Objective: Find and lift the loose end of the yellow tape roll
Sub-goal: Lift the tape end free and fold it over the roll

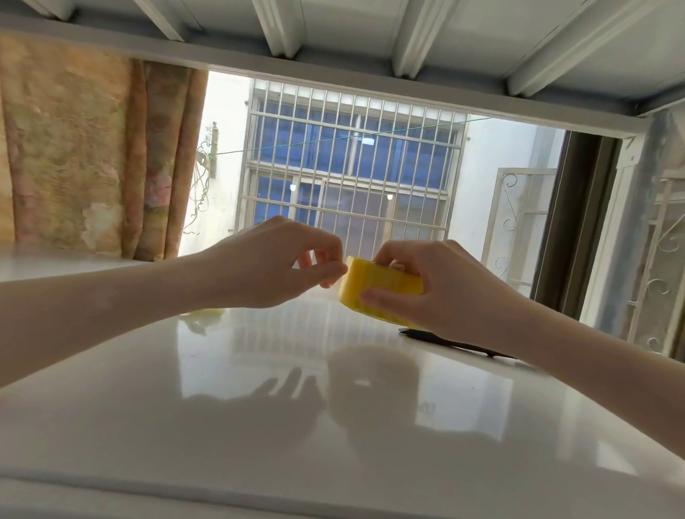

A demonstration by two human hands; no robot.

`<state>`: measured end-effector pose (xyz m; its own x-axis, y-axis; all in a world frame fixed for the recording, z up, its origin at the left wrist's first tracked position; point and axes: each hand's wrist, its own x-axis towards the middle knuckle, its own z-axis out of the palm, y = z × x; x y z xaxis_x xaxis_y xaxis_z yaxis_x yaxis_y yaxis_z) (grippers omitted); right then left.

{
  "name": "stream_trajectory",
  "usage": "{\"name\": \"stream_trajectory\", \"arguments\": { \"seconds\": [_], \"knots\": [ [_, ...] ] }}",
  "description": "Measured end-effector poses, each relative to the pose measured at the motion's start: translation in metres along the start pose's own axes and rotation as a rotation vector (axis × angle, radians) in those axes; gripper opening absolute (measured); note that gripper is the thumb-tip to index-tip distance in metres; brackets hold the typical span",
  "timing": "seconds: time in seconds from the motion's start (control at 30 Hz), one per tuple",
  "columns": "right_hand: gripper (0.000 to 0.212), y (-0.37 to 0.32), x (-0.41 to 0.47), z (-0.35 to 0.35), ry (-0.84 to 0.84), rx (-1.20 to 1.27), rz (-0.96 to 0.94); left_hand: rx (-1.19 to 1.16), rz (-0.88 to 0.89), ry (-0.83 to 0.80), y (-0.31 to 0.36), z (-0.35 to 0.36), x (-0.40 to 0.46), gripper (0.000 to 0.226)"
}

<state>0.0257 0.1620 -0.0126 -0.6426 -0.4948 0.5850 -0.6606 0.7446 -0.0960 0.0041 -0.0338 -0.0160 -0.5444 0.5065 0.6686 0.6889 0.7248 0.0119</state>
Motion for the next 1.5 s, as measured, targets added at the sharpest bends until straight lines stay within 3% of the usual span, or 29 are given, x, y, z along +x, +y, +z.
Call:
{"name": "stream_trajectory", "arguments": {
  "seconds": [0.2, 0.57, 0.7, 0.9, 1.17, 1.5],
  "knots": [
    [0.039, -0.007, 0.002, -0.007, 0.045, 0.052, 0.018, -0.068, 0.055, 0.083, 0.005, -0.005, 0.001, 0.021],
    [0.053, -0.002, 0.008, -0.011, 0.098, -0.006, 0.083, -0.116, 0.022, 0.071, 0.021, -0.025, 0.0, 0.022],
    [0.048, -0.001, 0.004, -0.009, 0.022, 0.018, 0.1, -0.047, -0.004, 0.037, 0.013, -0.017, -0.001, 0.02],
    [0.036, -0.001, 0.005, -0.005, 0.035, 0.11, 0.13, -0.032, -0.044, 0.096, 0.008, -0.013, 0.002, 0.015],
    [0.031, -0.011, 0.003, -0.003, -0.008, 0.281, 0.127, -0.038, -0.059, 0.17, 0.006, -0.006, 0.003, 0.04],
    [0.026, -0.011, -0.002, -0.001, -0.062, 0.363, 0.129, -0.107, -0.055, 0.139, 0.007, -0.006, 0.0, 0.034]
  ]
}}
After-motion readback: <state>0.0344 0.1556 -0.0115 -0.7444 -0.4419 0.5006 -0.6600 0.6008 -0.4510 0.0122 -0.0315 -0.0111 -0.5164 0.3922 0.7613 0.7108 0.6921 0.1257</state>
